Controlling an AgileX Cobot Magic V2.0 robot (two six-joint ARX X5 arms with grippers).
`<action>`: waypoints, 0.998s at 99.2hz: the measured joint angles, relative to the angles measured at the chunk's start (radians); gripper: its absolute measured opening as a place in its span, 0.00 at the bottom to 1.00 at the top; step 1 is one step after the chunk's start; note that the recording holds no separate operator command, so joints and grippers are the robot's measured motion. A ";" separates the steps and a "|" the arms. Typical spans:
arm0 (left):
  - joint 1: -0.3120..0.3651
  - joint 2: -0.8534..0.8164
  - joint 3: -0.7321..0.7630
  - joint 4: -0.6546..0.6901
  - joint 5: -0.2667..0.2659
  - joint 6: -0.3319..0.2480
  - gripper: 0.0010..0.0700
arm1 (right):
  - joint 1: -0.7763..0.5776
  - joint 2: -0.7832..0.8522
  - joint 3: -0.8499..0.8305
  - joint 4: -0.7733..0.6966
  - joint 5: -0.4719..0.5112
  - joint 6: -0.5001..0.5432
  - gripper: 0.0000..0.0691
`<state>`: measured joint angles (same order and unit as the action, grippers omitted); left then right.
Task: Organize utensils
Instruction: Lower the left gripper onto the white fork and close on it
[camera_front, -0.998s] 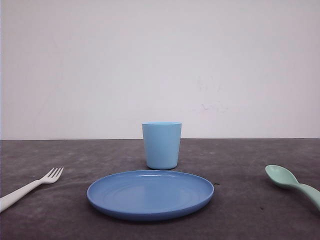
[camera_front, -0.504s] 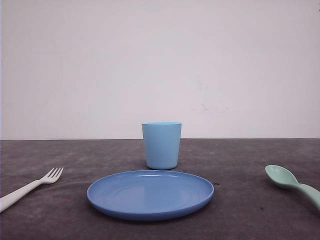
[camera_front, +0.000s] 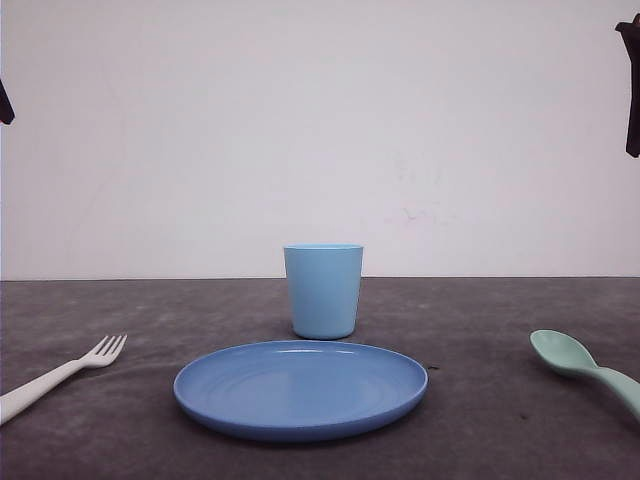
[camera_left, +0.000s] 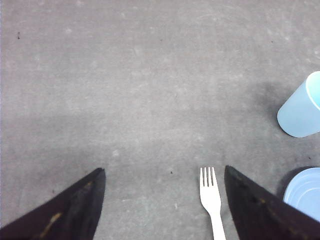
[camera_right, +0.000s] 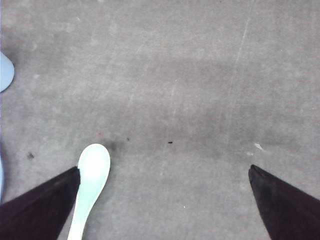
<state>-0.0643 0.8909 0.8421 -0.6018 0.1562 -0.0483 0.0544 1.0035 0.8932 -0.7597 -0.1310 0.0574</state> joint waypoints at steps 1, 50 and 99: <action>0.000 0.000 0.000 0.000 0.000 -0.001 0.66 | 0.000 0.000 0.000 0.000 0.000 0.000 0.98; -0.189 0.108 0.000 -0.069 0.000 -0.110 0.66 | 0.000 0.000 0.000 -0.006 0.000 -0.001 0.99; -0.383 0.439 0.000 -0.058 -0.093 -0.179 0.66 | 0.000 0.000 0.000 -0.010 0.000 -0.001 0.99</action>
<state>-0.4469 1.3300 0.8421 -0.6594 0.0631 -0.2268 0.0544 1.0035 0.8932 -0.7700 -0.1310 0.0566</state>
